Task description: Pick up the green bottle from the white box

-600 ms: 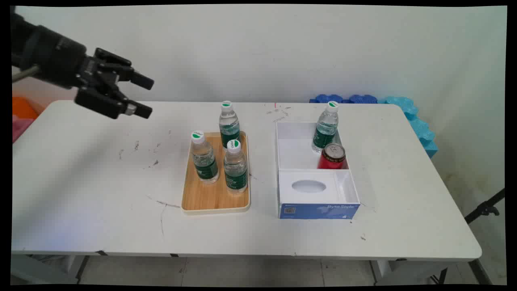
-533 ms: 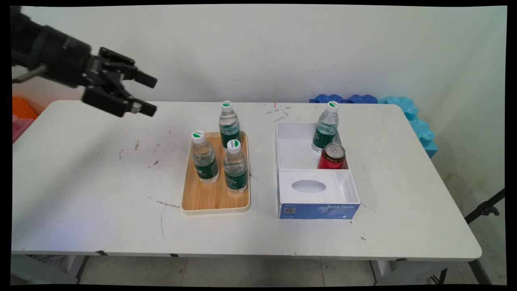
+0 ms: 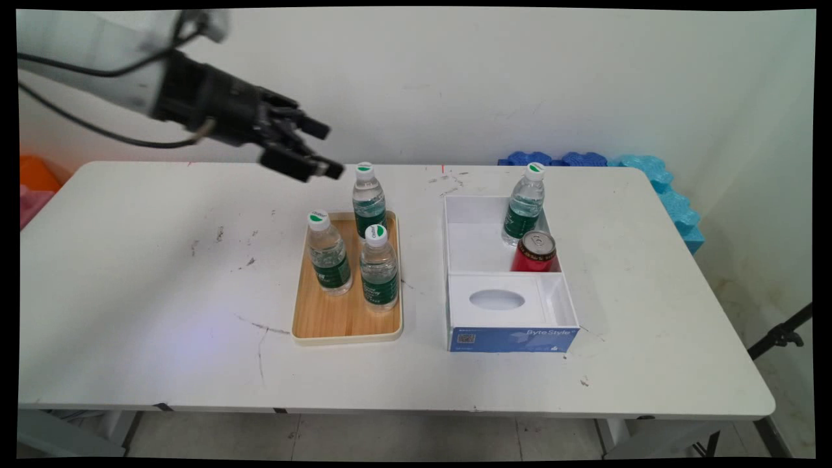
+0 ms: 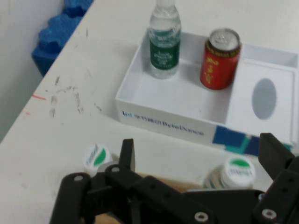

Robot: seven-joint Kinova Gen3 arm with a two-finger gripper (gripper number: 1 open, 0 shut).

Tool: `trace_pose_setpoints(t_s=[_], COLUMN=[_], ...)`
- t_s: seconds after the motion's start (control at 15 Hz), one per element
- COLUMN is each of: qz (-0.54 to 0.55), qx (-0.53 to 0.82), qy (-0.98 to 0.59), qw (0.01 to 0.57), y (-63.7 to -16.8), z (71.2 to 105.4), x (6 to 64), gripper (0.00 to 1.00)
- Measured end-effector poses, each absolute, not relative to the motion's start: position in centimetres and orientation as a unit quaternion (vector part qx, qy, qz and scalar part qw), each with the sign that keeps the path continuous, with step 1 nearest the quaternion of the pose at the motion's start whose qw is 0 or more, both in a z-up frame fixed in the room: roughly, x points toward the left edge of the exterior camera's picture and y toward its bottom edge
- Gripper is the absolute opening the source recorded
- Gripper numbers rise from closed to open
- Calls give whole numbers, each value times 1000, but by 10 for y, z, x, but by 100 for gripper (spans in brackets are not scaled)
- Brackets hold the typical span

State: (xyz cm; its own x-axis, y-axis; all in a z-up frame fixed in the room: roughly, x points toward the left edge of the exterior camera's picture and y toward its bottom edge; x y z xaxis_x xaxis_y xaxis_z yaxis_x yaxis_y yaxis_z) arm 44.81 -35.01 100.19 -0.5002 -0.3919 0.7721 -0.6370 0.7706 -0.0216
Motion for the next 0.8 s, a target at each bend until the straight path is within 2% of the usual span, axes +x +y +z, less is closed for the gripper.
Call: trace_pose_setpoints(t_s=[0.8], qz=[145], qx=[366], qy=[-841], qw=[370], y=[-461], z=[931], x=[314], gripper=[100])
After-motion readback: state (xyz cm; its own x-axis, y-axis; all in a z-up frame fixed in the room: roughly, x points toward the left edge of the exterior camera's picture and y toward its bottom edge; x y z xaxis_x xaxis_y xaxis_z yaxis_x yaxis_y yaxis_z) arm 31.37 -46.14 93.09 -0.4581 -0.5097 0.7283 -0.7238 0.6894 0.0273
